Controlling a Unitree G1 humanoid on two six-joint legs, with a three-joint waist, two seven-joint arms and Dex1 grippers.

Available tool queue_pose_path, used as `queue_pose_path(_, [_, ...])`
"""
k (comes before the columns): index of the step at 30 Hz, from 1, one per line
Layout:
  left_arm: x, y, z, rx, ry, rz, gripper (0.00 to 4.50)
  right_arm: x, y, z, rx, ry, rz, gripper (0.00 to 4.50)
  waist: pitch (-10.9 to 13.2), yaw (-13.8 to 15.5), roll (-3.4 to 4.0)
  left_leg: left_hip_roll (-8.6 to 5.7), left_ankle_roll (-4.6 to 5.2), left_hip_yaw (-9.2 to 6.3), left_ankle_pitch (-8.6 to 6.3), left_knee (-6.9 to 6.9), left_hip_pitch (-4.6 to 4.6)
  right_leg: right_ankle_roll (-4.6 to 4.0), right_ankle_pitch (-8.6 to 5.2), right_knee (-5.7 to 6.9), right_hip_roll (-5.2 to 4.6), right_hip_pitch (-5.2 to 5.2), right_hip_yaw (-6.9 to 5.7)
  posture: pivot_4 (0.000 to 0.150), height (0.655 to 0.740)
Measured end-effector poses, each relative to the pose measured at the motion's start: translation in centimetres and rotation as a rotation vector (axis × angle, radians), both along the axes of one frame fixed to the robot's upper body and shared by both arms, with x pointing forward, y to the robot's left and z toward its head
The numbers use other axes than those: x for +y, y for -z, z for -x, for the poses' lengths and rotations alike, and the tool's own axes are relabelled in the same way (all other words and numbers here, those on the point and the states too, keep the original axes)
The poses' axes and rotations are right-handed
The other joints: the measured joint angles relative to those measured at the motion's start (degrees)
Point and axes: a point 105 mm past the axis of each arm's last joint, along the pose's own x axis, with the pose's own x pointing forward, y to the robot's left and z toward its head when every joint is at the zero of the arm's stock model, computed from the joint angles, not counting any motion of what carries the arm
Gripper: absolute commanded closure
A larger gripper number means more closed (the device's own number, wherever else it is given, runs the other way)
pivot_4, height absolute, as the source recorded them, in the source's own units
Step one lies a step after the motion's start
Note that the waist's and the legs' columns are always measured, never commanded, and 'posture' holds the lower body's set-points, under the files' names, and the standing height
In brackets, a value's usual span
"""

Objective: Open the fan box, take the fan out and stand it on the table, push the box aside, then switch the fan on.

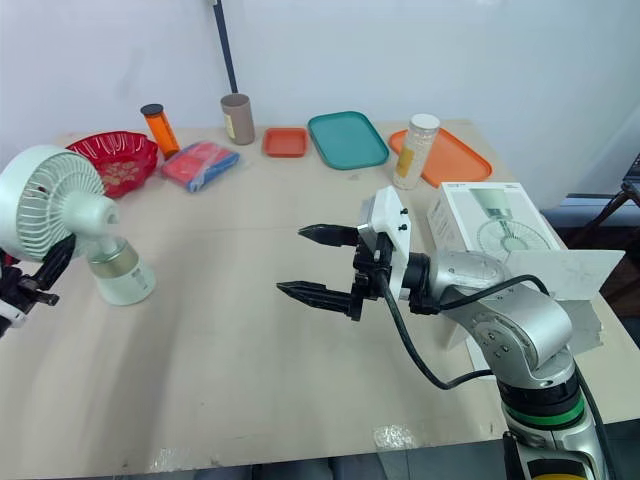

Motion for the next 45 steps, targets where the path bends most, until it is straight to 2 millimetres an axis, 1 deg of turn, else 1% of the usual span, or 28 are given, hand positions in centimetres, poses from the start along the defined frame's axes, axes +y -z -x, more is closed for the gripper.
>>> queue_pose_path(2, [-0.7,-0.3,0.0,-0.009,0.026,0.004,2.67,0.0,0.0,0.0,0.000,0.000,0.001,0.00,0.01,-0.02,-0.02,0.00,-0.01,-0.02,0.00,0.00,-0.05,-0.02,0.01,0.00,0.00,-0.05,-0.01,0.150,0.7400])
queue_pose_path(6, [-1.5,-1.0,-0.4,-0.032,0.021,0.045,2.67,0.2,0.2,-0.1,-0.003,0.004,0.011,0.00,0.01,-0.13,-0.02,0.00,-0.01,-0.02,0.01,-0.01,-0.08,-0.05,0.03,0.01,0.00,-0.11,-0.01,0.150,0.7400])
queue_pose_path(7, [-2.8,-1.3,-0.6,-0.042,0.041,0.065,2.67,0.6,0.7,0.0,0.003,-0.006,0.021,0.00,0.01,-0.07,-0.02,-0.01,-0.05,-0.04,0.03,0.00,-0.10,-0.04,0.04,0.01,-0.02,-0.10,-0.03,0.150,0.7400])
queue_pose_path(9, [-3.4,-1.4,-0.7,-0.042,0.051,0.076,2.67,0.7,0.7,0.0,0.000,-0.006,0.023,0.00,0.02,-0.07,-0.02,-0.03,-0.08,-0.04,0.04,0.00,-0.10,-0.03,0.04,0.01,-0.03,-0.10,-0.03,0.150,0.7400])
queue_pose_path(11, [-5.7,-1.8,-1.4,-0.049,0.094,0.126,2.67,1.8,1.0,-0.4,-0.027,-0.011,0.053,0.00,0.02,-0.06,-0.03,-0.04,-0.20,-0.07,0.11,0.00,-0.11,-0.02,0.06,0.01,-0.02,-0.10,-0.05,0.150,0.7400])
queue_pose_path(13, [-6.5,-2.0,-1.5,-0.049,0.113,0.132,2.67,2.2,1.1,-0.6,-0.037,-0.007,0.060,0.00,0.02,-0.08,-0.04,-0.03,-0.25,-0.09,0.14,0.00,-0.12,-0.02,0.08,0.02,-0.01,-0.11,-0.06,0.150,0.7400])
queue_pose_path(15, [-7.9,-2.2,-1.6,-0.040,0.138,0.166,2.67,2.8,1.4,-1.7,-0.058,0.021,0.085,0.00,0.02,-0.13,-0.03,-0.04,-0.30,-0.10,0.16,-0.01,-0.13,-0.02,0.08,0.02,-0.01,-0.12,-0.05,0.150,0.7400])
queue_pose_path(19, [-9.3,-1.4,-1.6,0.020,0.171,0.192,2.67,3.6,1.0,-3.6,-0.099,0.068,0.098,0.00,0.02,-0.09,-0.03,-0.05,-0.48,-0.12,0.27,-0.03,-0.25,-0.04,0.09,0.05,-0.03,-0.25,-0.06,0.150,0.7400])
queue_pose_path(24, [-9.5,-1.1,-1.5,0.048,0.172,0.202,2.67,4.1,1.5,-4.4,-0.096,0.081,0.111,0.00,0.02,-0.09,-0.04,-0.08,-0.61,-0.14,0.34,-0.01,-0.65,-0.04,0.14,0.11,-0.06,-0.61,-0.07,0.150,0.7400])
queue_pose_path(26, [-9.6,-1.0,-1.6,0.058,0.163,0.204,2.67,5.0,1.3,-5.1,-0.097,0.095,0.103,0.00,0.02,-0.20,-0.04,-0.07,-0.74,-0.09,0.41,-0.03,-0.70,-0.12,0.26,0.15,-0.06,-0.74,-0.05,0.150,0.7400])
queue_pose_path(28, [-10.7,-0.9,-1.5,0.065,0.187,0.223,2.67,6.2,0.8,-5.3,-0.104,0.084,0.085,0.00,0.02,-0.16,-0.04,-0.06,-0.87,-0.11,0.49,-0.05,-0.74,-0.13,0.28,0.15,-0.05,-0.77,-0.07,0.150,0.7400])
queue_pose_path(30, [-11.7,-1.0,-1.4,0.069,0.222,0.227,2.67,6.9,0.5,-5.5,-0.113,0.085,0.078,0.00,0.02,-0.14,-0.04,-0.07,-0.90,-0.13,0.50,-0.03,-0.78,-0.11,0.29,0.14,-0.08,-0.77,-0.09,0.150,0.7400])
queue_pose_path(32, [-12.3,-1.2,-1.2,0.064,0.235,0.233,2.67,7.1,0.5,-6.1,-0.110,0.108,0.083,0.00,0.01,-0.12,-0.04,-0.11,-0.89,-0.12,0.50,-0.03,-0.79,-0.09,0.31,0.14,-0.12,-0.77,-0.10,0.150,0.7400])
queue_pose_path(35, [-12.7,-1.4,-1.0,0.056,0.239,0.236,2.67,7.2,1.0,-6.8,-0.094,0.134,0.094,0.00,0.01,-0.13,-0.04,-0.11,-0.90,-0.12,0.50,-0.04,-0.79,-0.10,0.32,0.15,-0.11,-0.80,-0.10,0.150,0.7400])
queue_pose_path(44, [-12.7,-1.3,-1.0,0.061,0.226,0.251,2.67,8.0,1.9,-7.2,-0.068,0.135,0.111,0.00,0.01,-0.14,-0.04,-0.10,-0.89,-0.12,0.50,-0.04,-0.80,-0.12,0.33,0.16,-0.10,-0.82,-0.10,0.150,0.7400])
queue_pose_path(45, [-12.8,-1.2,-1.0,0.062,0.227,0.253,2.67,8.0,1.9,-7.3,-0.070,0.138,0.112,0.40,0.01,-0.14,-0.04,-0.10,-0.89,-0.12,0.50,-0.04,-0.80,-0.12,0.33,0.16,-0.10,-0.82,-0.10,0.150,0.7400])
